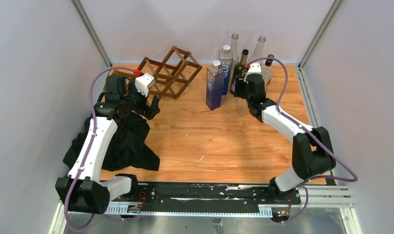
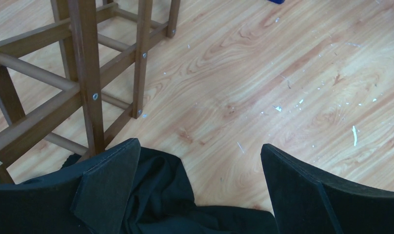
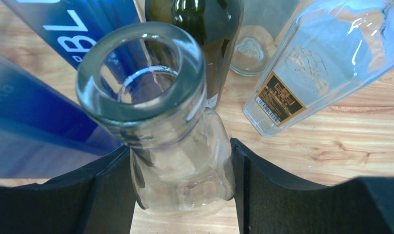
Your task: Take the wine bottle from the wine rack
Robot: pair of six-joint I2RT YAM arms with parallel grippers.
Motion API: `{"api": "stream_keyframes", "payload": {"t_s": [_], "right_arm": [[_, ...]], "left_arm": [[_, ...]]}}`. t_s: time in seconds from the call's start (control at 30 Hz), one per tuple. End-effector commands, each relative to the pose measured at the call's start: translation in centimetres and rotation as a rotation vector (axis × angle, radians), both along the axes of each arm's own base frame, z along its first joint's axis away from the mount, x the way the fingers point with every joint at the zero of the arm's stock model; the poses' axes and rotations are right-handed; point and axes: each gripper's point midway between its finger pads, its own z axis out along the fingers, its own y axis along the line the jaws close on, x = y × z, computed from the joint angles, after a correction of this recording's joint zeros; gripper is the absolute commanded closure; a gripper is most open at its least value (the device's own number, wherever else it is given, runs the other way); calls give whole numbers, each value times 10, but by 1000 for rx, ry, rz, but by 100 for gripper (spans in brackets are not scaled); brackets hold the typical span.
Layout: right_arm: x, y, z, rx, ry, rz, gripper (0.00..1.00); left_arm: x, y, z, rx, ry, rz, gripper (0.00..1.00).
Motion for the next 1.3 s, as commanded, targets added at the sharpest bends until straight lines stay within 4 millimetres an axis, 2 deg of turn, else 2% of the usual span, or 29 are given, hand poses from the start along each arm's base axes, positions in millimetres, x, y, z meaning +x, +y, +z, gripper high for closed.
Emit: {"api": "stream_keyframes", "payload": {"t_s": [0.0,0.13,0.2,0.33,0.47,0.6,0.7,0.83,1.07,1.17,1.2,1.27], "right_arm": [[29,1,48,104,-185,-31,100],[33,6,33,121,-182,-17,100],[32,8,25,130,-169,-9,94],[25,9,19,138,-152,1,45],[15,2,14,118,-132,-15,14],[5,-6,22,97,-133,-35,10],[-4,-11,37,93,-137,-40,8],[-25,-14,70,111,-179,-14,7],[-66,-34,104,119,-176,-53,4],[-87,-53,106,132,-183,-127,3],[-93,-64,106,127,-196,-181,2],[-108,-93,93,75,-204,-307,2]], "left_arm": [[9,6,9,-15,-68,54,0],[10,7,10,-15,-91,66,0],[11,8,11,-18,-95,74,0],[13,11,9,-15,-99,95,0],[14,14,7,-6,-116,115,0],[17,18,6,5,-125,133,0],[18,20,7,12,-138,142,0],[21,23,8,18,-154,159,0],[25,27,4,17,-159,187,0],[25,29,-5,6,-152,206,0],[25,29,-11,1,-146,214,0],[25,31,-30,-8,-140,234,0]]}}
